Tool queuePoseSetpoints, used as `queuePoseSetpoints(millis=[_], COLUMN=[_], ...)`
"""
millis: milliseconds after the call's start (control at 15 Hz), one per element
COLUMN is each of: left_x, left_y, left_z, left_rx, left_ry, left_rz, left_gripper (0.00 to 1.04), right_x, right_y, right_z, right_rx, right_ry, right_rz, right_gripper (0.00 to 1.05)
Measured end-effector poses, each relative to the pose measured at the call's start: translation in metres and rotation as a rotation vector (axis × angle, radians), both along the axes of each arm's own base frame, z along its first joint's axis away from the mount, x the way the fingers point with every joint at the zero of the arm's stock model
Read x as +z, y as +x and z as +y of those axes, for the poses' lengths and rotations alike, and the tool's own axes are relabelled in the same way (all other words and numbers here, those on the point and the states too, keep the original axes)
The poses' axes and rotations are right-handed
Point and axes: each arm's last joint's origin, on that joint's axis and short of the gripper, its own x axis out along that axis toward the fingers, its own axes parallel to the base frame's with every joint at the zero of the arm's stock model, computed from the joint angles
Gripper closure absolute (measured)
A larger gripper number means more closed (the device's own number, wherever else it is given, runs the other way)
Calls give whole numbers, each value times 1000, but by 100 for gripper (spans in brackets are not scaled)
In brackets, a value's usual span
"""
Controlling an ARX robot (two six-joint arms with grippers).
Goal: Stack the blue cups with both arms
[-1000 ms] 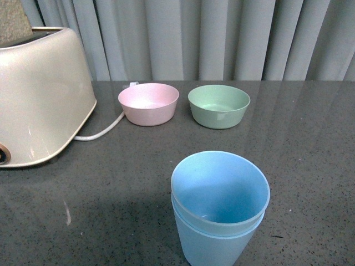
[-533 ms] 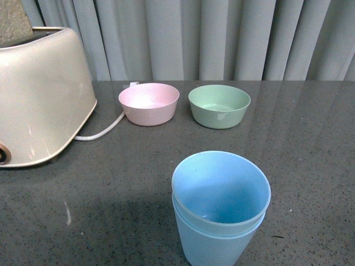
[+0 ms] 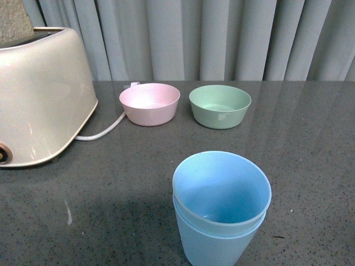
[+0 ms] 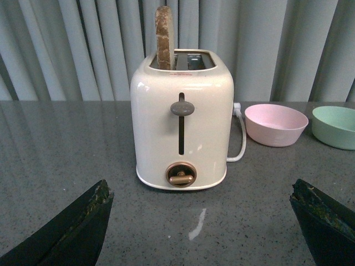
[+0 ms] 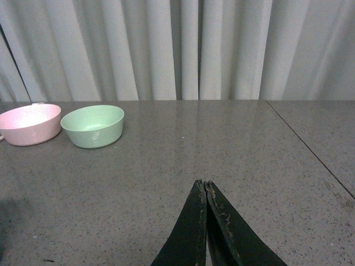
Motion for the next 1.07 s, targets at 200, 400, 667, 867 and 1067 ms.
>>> queuePoseSetpoints(millis=[200, 400, 667, 867, 1067], left_x=[0, 0, 0, 0, 0], left_y=[0, 0, 0, 0, 0], left_z=[0, 0, 0, 0, 0], left_rx=[0, 0, 0, 0, 0], left_ry=[0, 0, 0, 0, 0], left_rz=[0, 0, 0, 0, 0], left_gripper=[7, 7, 7, 7, 7], right_x=[0, 0, 0, 0, 0], right_y=[0, 0, 0, 0, 0], right_z=[0, 0, 0, 0, 0], right_rx=[0, 0, 0, 0, 0], right_ry=[0, 0, 0, 0, 0], right_rz=[0, 0, 0, 0, 0], right_gripper=[71, 27, 7, 7, 7])
